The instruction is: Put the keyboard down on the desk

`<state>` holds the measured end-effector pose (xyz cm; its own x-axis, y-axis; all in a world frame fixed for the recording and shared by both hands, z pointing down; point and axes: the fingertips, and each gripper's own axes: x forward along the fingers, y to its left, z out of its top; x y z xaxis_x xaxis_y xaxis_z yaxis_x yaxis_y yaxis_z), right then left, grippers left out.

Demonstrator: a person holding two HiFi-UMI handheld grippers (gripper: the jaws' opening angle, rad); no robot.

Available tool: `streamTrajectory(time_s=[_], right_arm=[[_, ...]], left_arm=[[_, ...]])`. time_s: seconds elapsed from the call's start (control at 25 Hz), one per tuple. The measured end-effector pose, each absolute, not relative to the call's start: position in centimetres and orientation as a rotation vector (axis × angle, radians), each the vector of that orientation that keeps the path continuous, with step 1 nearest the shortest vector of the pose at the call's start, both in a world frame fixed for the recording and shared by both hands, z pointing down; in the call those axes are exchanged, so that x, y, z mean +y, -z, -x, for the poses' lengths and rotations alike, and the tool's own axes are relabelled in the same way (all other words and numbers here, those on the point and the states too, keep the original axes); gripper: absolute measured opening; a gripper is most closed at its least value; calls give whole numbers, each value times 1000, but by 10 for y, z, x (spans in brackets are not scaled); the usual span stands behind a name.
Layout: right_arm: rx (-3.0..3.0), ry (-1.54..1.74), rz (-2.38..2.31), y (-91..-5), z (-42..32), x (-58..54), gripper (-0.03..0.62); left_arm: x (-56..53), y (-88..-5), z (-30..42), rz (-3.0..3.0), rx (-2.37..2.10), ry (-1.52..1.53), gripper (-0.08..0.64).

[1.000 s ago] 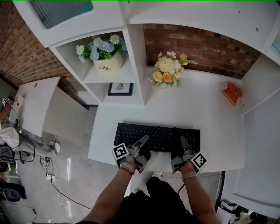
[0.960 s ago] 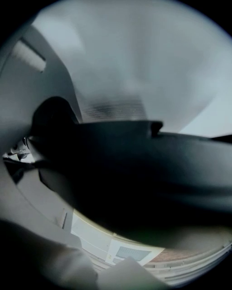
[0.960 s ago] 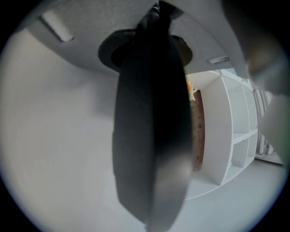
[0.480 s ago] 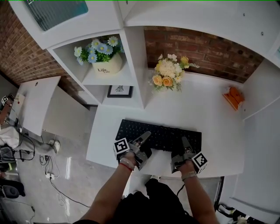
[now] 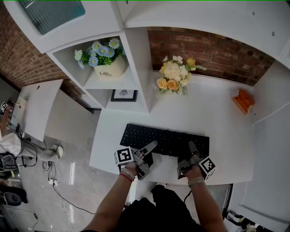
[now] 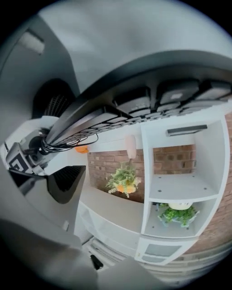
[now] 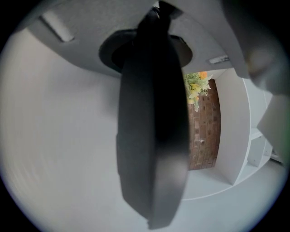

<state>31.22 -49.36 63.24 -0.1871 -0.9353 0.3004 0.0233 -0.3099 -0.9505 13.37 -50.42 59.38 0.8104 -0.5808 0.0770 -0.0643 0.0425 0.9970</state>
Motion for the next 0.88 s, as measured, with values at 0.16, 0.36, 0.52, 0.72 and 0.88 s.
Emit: streamTrajectory(time_s=[0.16,0.36,0.52,0.72,0.88], right_arm=[[1153,1603,1293,-634,-314,-497,67],[1182,1612,1281,-636,-317,-502,67],[1197,1639,1278,-635,-317,-506,67],[1190,1668,1282,-634,-319,-506,67],[1217,1689,1263,-634,-319,-510,71]], left_arm=[[-492,-596,-134,-1604,-562,301,307],[-471,-600,-142,-1778,-562,65,310],[-454,-606,-147,-1916,-537,-176,308],[-450,-617,-145,-2045,-631,-441,182],[-454,-623,-143,-2018,-701,-421,77]])
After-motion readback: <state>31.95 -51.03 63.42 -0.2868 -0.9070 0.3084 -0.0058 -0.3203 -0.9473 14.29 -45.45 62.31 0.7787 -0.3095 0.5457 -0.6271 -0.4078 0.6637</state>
